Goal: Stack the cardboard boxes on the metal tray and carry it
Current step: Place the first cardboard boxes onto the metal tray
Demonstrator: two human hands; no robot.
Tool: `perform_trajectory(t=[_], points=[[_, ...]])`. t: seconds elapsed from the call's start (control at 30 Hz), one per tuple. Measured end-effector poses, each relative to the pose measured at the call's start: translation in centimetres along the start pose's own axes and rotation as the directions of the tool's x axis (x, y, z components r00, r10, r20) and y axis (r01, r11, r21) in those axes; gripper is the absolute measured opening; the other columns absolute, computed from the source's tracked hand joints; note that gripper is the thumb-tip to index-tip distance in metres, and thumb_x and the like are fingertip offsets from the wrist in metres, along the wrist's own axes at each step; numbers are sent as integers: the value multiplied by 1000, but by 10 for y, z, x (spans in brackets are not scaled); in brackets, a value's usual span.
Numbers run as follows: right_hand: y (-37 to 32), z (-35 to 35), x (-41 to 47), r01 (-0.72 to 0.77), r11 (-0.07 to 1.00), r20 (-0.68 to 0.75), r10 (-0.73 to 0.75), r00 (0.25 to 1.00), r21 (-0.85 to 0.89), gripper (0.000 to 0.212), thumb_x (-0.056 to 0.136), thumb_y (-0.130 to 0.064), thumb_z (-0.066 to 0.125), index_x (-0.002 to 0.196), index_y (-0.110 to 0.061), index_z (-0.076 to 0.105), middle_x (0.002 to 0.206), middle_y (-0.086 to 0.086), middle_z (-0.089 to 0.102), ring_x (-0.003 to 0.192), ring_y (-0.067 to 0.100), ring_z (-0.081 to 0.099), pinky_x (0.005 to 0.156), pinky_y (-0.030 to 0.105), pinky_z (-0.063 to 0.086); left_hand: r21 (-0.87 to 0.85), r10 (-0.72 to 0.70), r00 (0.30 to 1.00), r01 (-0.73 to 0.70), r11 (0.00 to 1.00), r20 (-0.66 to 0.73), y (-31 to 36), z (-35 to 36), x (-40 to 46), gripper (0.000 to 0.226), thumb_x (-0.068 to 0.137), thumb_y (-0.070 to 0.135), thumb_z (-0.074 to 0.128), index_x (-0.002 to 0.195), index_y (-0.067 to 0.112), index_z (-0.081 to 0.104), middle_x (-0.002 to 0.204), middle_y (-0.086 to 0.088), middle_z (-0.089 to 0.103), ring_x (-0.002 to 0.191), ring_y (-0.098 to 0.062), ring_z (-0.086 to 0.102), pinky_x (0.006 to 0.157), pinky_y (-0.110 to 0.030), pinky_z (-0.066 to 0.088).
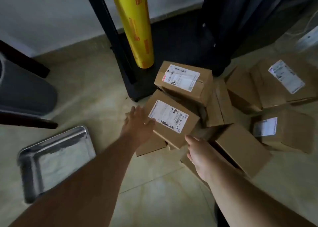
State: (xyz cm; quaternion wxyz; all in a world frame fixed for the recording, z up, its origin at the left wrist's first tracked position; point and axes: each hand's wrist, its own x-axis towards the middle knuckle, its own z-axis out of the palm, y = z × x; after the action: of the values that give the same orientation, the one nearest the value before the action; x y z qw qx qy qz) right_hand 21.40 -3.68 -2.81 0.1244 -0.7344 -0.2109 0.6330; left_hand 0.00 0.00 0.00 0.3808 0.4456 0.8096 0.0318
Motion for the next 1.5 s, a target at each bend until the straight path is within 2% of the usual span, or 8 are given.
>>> perform_trajectory(t=[0.17, 0.3, 0.47, 0.7, 0.83, 1.03, 1.27, 1.5], points=[[2, 14, 9, 0, 1000, -17, 0, 1000, 19, 24, 87, -51, 62, 102, -32, 62, 118, -1, 68, 110, 23, 62, 110, 50, 47, -51, -16, 997, 19, 999, 74, -4, 1, 11, 77, 99, 44, 55, 164, 20, 21, 166, -6, 31, 148, -33, 37, 117, -46, 39], [-4, 19, 0, 20, 999, -17, -20, 1000, 27, 19, 89, -49, 64, 98, -32, 65, 113, -5, 70, 111, 23, 64, 109, 50, 49, -146, -16, 999, 22, 989, 44, -6, 1, 11, 54, 94, 42, 60, 143, 22, 49, 141, -5, 56, 115, -32, 61, 94, -42, 54], [-6, 19, -28, 30, 999, -6, -30, 1000, 15, 10, 95, -45, 63, 94, -35, 65, 110, -10, 71, 111, 19, 65, 110, 48, 49, -227, -84, 996, 91, 970, 41, -16, -14, -12, 66, 97, 41, 63, 154, 20, 37, 137, -4, 59, 114, -31, 62, 93, -39, 53], [-21, 28, -95, 56, 992, -36, -60, 998, -115, 12, 102, -39, 57, 111, -38, 51, 98, -24, 53, 106, 18, 57, 109, 51, 48, -290, -163, 986, 160, 944, 14, -44, -54, -76, 42, 96, 45, 63, 128, 26, 45, 126, -3, 65, 100, -26, 63, 78, -35, 52], [-27, 39, -119, 64, 987, -13, -66, 998, -149, 46, 102, -42, 53, 147, -43, 45, 132, -15, 57, 123, 18, 52, 112, 52, 45, -215, -157, 985, 170, 962, 76, -67, -74, -110, 90, 97, 56, 57, 165, 34, 3, 164, 3, 43, 142, -31, 50, 111, -46, 45], [-41, 66, -146, 113, 986, 87, -103, 991, -120, 40, 104, -34, 55, 141, -48, 50, 114, -26, 62, 115, 9, 59, 108, 40, 44, -278, -179, 975, 209, 937, 131, -110, -103, -133, 100, 90, 64, 59, 144, 71, -25, 156, 1, 52, 105, -33, 71, 73, -50, 65], [-51, 94, -169, 253, 962, 111, -242, 964, -103, 34, 100, -32, 61, 133, -42, 62, 120, -17, 72, 112, 4, 65, 89, 29, 48, -570, -251, 957, 290, 768, 148, -144, -120, -156, 85, 96, 44, 69, 160, 52, 12, 114, -7, 73, 87, -28, 75, 61, -47, 66], [-38, 112, -177, 293, 941, 22, -294, 956, -170, 44, 89, -36, 74, 131, -32, 63, 113, -8, 74, 102, 13, 71, 94, 39, 57, -627, -256, 955, 291, 723, 149, -165, -128, -163, 38, 96, 35, 72, 121, 20, 48, 109, -4, 69, 75, -30, 79, 66, -48, 66]])
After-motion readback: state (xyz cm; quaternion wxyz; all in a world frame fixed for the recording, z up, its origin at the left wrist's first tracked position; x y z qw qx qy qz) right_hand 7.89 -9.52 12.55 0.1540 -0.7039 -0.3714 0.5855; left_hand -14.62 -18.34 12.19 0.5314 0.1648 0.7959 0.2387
